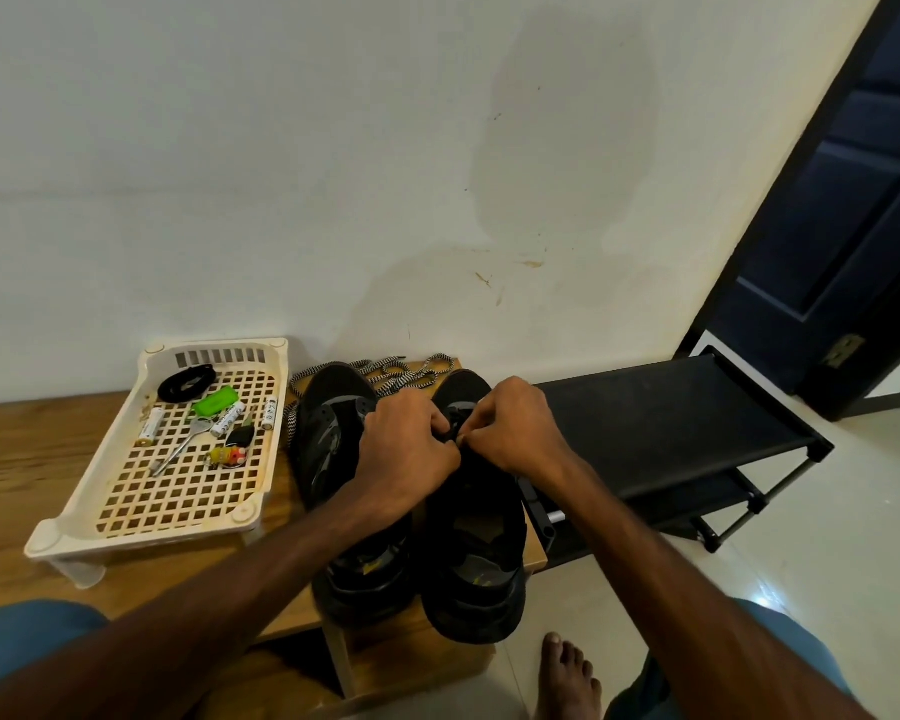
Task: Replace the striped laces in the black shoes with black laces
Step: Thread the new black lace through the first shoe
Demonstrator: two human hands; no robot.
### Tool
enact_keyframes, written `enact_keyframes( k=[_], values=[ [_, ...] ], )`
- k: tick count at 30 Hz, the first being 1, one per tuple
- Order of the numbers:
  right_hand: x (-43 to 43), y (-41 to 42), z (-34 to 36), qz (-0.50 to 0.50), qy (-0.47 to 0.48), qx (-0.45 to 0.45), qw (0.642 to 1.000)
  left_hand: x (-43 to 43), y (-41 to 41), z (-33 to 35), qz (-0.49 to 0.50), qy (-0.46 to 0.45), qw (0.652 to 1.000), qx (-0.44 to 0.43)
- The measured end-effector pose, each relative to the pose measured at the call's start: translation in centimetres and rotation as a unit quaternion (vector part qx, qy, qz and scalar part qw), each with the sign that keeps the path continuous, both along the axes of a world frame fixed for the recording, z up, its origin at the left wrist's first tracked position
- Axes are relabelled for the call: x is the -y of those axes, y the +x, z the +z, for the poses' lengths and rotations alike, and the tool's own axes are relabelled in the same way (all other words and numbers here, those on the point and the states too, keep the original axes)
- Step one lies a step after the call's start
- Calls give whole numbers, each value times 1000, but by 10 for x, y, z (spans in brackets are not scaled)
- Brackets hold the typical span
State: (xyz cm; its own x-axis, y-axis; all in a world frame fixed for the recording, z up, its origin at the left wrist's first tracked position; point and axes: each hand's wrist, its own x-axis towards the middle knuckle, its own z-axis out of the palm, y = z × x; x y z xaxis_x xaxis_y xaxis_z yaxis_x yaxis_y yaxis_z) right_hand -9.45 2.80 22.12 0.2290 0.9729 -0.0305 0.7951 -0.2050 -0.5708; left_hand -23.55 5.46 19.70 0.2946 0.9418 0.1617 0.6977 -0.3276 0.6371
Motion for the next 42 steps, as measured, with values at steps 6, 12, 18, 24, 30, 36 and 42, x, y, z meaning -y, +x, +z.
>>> enact_keyframes(
  k=[6,12,18,24,30,36,42],
  values=[
    [1,10,-2,-6,-17,-74,997,-8,-7,6,-29,-101,993,45],
    [5,11,-1,24,-5,-72,997,-13,-8,12,-41,-148,987,40],
    [2,15,1,70,-61,14,996,-19,-7,18,-43,-41,995,-78],
    [3,21,7,78,-9,-16,997,-35,-29,46,-49,-247,882,398],
    [4,35,17,5,92,-120,988,-37,-23,27,-120,-95,968,200],
    [7,37,9,76,16,-66,995,-24,-13,23,-228,146,933,-235],
    [7,29,4,86,-57,-15,995,-34,-26,37,-180,110,950,-231]
  ],
)
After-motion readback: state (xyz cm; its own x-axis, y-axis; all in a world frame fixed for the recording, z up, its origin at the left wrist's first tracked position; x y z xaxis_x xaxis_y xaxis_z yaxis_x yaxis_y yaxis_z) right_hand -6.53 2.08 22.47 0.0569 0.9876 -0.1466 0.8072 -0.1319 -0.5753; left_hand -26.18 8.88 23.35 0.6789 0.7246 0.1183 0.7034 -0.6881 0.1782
